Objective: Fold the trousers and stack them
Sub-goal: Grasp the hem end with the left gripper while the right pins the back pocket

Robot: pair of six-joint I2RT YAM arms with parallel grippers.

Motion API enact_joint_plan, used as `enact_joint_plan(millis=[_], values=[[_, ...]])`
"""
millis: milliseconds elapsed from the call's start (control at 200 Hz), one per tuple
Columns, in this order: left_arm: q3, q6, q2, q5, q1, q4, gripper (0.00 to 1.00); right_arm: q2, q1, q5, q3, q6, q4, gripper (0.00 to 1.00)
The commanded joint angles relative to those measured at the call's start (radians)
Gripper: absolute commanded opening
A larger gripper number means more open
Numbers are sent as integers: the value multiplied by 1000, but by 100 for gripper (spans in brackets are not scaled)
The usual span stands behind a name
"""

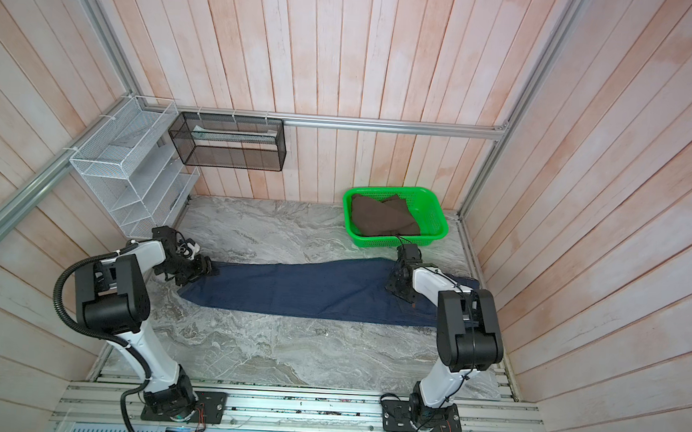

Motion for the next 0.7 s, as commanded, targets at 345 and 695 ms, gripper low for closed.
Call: enact_joint_plan(millis=[345, 695], values=[[24, 4, -45, -40, -15, -34, 25, 29, 32, -40, -21, 13, -51, 54], [68, -4, -179, -196, -40, -117, 0, 29, 65, -62, -13, 29, -56, 54]])
